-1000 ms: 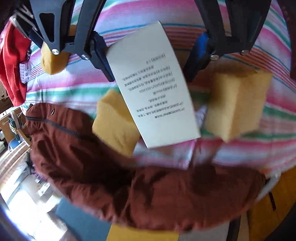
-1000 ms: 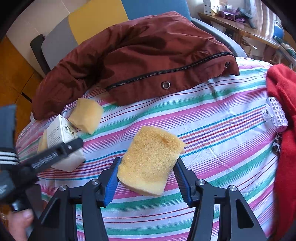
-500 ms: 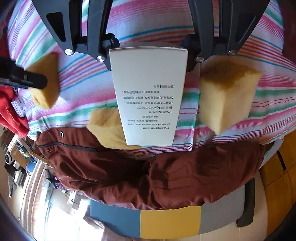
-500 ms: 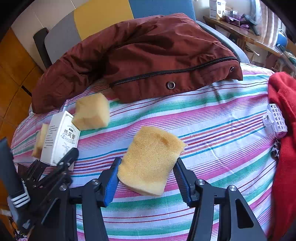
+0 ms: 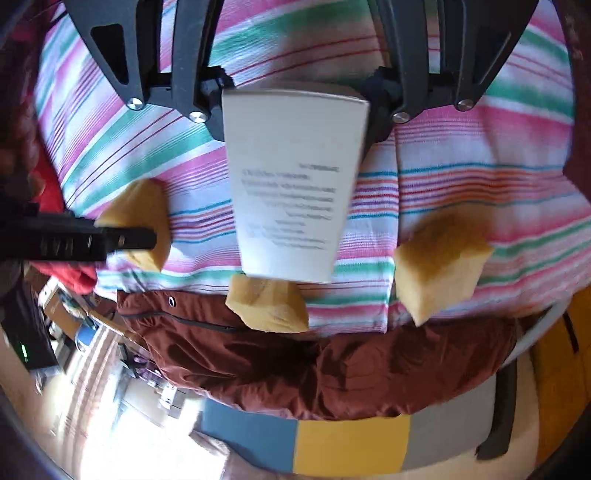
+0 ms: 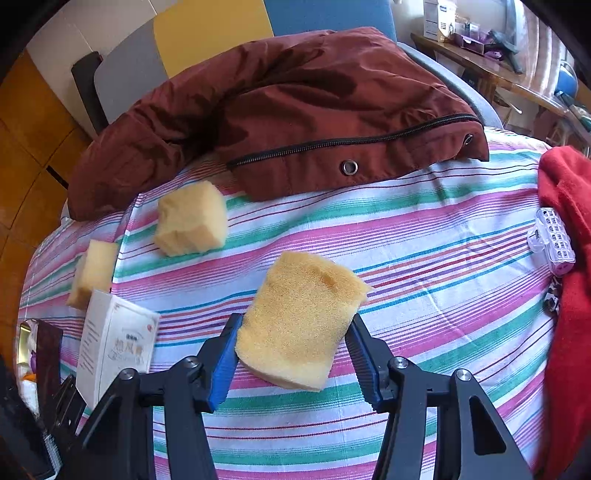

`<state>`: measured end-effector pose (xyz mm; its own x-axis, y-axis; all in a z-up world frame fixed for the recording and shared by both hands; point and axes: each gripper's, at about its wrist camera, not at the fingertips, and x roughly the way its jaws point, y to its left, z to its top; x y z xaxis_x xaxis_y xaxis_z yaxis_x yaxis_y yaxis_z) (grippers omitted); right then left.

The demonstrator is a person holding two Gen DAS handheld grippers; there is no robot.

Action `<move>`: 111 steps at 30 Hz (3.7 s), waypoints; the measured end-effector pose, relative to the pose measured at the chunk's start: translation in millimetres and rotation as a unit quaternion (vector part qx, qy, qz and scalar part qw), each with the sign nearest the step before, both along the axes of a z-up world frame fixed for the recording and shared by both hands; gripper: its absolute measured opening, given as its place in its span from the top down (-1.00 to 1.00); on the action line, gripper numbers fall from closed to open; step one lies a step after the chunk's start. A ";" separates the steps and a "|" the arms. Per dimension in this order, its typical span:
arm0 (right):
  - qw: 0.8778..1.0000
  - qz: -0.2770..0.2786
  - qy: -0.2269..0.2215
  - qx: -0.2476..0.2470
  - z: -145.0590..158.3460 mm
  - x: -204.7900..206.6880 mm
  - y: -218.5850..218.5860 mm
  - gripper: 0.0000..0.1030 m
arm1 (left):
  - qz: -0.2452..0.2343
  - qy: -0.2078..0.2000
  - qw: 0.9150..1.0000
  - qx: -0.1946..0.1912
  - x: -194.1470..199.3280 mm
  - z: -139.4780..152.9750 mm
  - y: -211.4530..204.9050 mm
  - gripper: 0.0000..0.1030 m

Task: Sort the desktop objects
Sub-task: 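Carry the sponge block and white box into the gold tray and open both tools, then move both open tools back from the tray to the remaining sponges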

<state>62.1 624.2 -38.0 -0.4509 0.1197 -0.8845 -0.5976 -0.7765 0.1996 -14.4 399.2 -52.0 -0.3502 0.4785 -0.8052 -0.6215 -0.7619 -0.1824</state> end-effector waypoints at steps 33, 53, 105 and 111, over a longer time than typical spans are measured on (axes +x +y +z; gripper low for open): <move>0.994 0.091 0.044 0.029 17.2 -13.8 -57.5 -0.04 | -0.012 -0.050 0.993 0.106 43.8 45.8 -153.7 -0.02; 0.959 0.262 0.106 -0.003 69.9 -31.0 -250.0 -0.04 | 0.055 -0.040 0.988 0.139 44.7 64.6 -286.3 -0.02; 0.953 0.288 0.086 -0.025 53.8 -165.4 -402.1 -0.16 | 0.252 -0.115 0.953 0.124 -145.2 49.7 -467.7 -0.23; 0.957 0.278 0.082 -0.029 39.2 -165.0 -404.4 0.27 | 0.225 -0.107 0.963 0.106 -145.3 35.2 -426.7 0.02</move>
